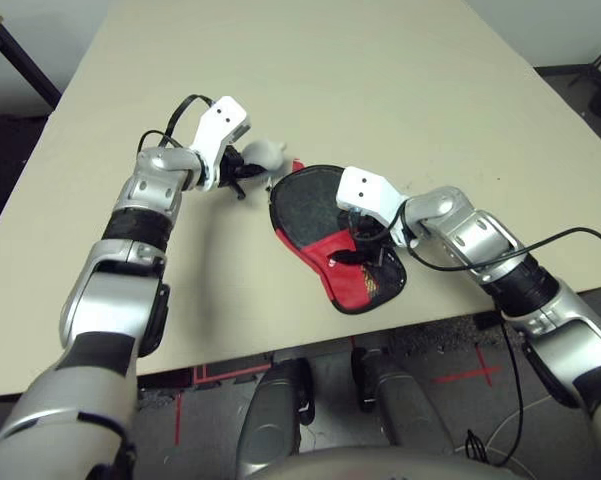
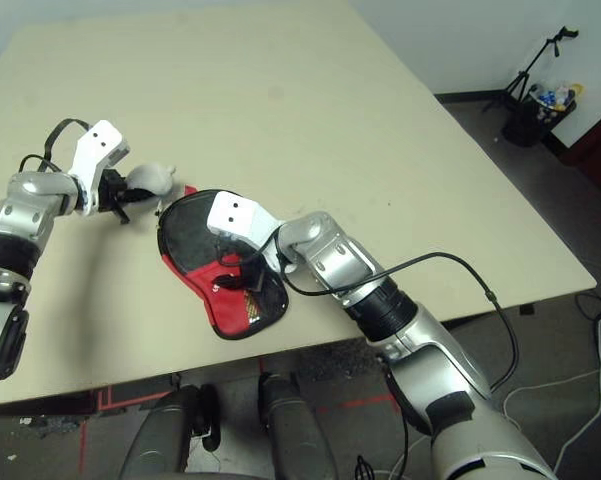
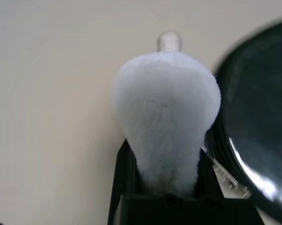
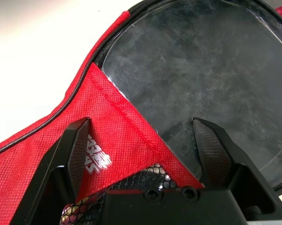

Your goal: Store the ping-pong paddle in its case and zip it.

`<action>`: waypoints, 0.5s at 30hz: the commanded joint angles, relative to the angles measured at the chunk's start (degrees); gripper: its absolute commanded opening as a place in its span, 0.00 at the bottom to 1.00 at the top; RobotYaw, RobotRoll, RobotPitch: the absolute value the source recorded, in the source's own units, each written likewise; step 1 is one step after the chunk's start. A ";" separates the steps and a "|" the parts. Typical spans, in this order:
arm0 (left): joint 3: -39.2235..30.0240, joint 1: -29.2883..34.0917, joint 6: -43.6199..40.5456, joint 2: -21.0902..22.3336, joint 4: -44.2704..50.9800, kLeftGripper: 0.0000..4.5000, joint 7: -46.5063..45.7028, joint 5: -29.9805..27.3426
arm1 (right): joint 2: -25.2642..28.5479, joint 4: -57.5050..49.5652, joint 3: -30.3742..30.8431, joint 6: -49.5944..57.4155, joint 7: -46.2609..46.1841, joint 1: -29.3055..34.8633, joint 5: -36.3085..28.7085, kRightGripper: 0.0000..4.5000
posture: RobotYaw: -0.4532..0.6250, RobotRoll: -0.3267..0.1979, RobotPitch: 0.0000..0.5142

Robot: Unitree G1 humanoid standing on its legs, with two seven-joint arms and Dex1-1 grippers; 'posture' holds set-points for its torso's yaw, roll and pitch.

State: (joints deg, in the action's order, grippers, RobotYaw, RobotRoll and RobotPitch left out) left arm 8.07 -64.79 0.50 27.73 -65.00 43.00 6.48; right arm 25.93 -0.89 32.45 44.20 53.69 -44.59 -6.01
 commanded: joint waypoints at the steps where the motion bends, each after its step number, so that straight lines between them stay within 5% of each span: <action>1: 0.05 -3.81 4.30 -3.39 -6.33 0.11 -8.12 2.53 | -0.67 1.29 2.77 2.66 1.02 2.81 0.54 1.00 | 0.35 0.62 0.43; 8: -0.69 -8.22 8.27 -11.28 -10.96 0.11 -17.50 4.53 | -1.87 0.44 2.42 3.62 0.60 3.57 0.61 1.00 | 0.31 0.62 0.45; 15: -0.49 -9.02 10.56 -19.22 -10.80 0.11 -12.92 4.70 | -2.50 0.93 1.37 4.07 -0.09 3.49 0.80 1.00 | 0.30 0.62 0.45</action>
State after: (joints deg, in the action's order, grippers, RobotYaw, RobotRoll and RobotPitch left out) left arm 7.81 -72.87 9.22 9.72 -75.67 28.25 11.10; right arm 23.96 -2.68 31.51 46.03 53.57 -43.50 -5.63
